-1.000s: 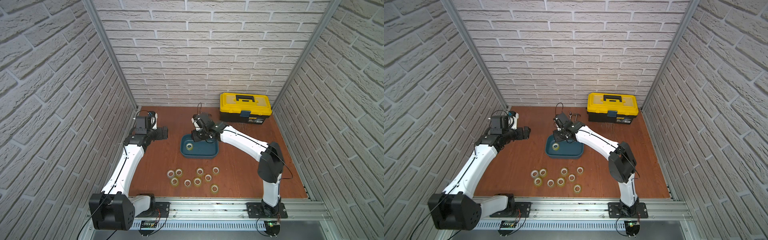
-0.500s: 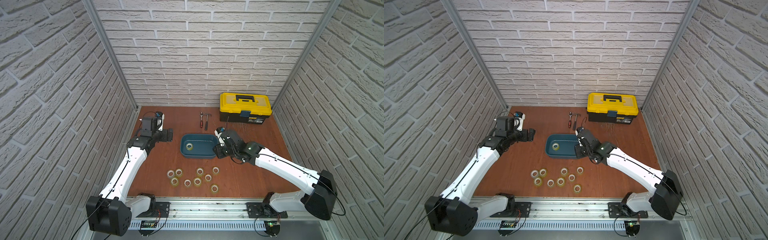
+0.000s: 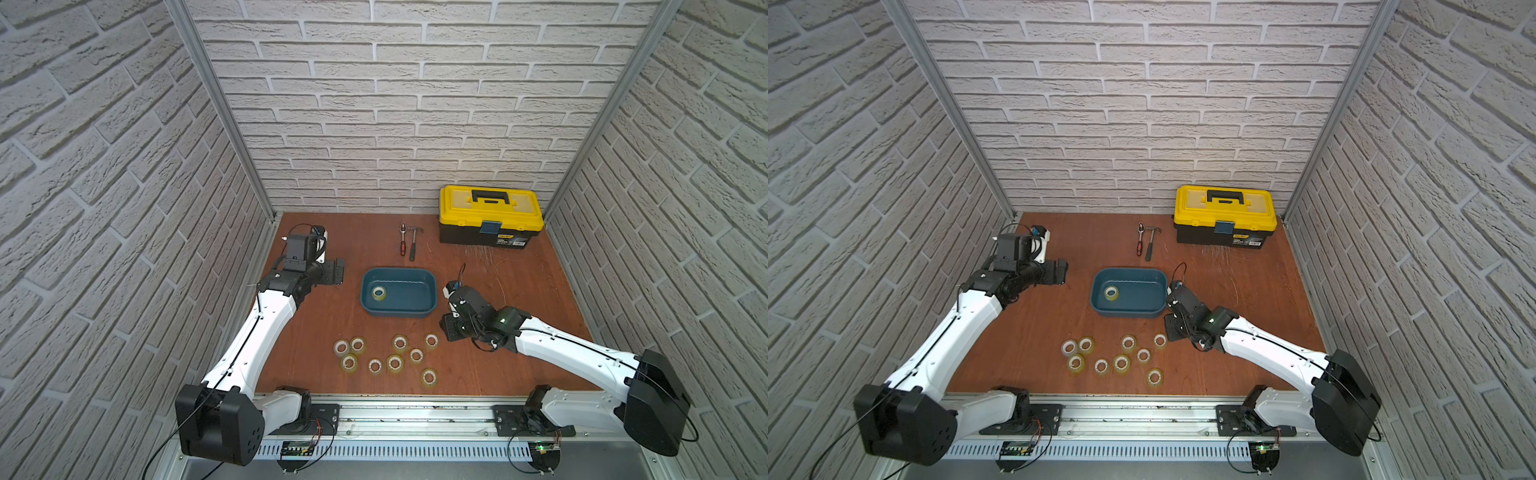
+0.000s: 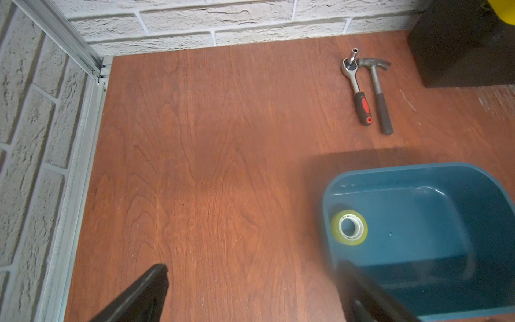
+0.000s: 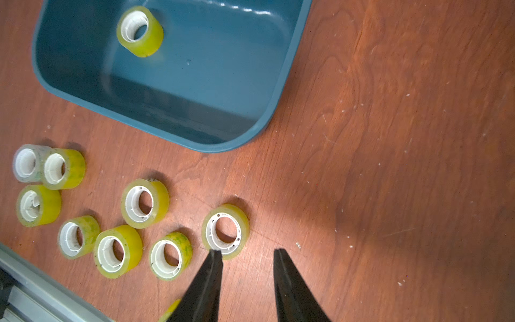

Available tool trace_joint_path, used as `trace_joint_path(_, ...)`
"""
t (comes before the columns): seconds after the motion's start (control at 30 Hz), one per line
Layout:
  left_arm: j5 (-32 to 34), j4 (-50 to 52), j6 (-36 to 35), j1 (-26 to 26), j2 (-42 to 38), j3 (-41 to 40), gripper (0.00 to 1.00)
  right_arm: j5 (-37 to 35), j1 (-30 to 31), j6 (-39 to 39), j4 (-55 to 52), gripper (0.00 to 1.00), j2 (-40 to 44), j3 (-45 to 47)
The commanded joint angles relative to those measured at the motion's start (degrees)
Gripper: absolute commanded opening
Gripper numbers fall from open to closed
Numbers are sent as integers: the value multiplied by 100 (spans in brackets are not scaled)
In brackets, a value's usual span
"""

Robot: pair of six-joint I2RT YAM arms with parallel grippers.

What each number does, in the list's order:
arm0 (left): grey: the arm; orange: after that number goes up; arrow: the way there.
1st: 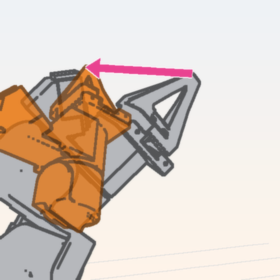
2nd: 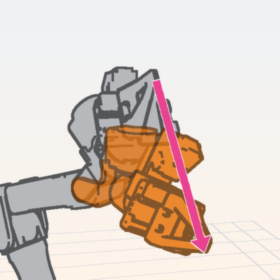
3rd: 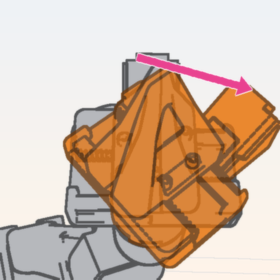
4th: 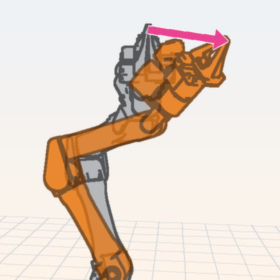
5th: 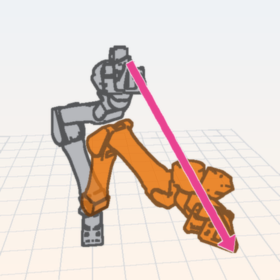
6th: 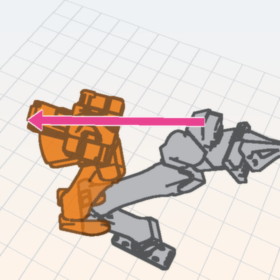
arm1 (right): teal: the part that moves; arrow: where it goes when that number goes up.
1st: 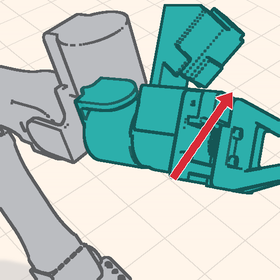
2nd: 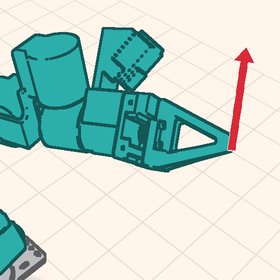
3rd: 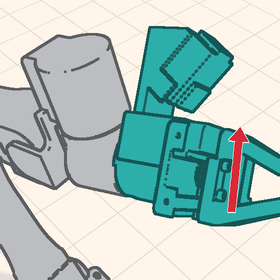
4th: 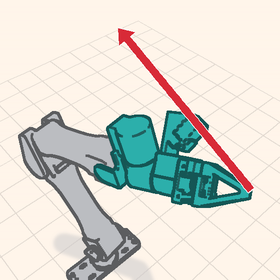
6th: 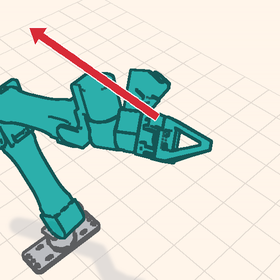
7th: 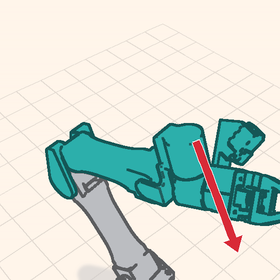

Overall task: Put the transparent tape into the storage box
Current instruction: Pick up the tape at the center of the board.

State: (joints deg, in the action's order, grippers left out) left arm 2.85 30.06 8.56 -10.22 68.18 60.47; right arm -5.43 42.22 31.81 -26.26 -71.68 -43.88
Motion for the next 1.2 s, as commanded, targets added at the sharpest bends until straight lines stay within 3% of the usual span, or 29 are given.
trace_joint_path(0.0,141,-98,-64,-15,-76,-45,98,149,15,224,437,36,-93,188)
trace_joint_path(0.43,137,-62,-82,-50,-8,-17,98,328,153,387,793,37,-832,279)
trace_joint_path(1.17,189,-62,-93,-94,-82,-26,98,-269,463,543,569,34,-1636,64)
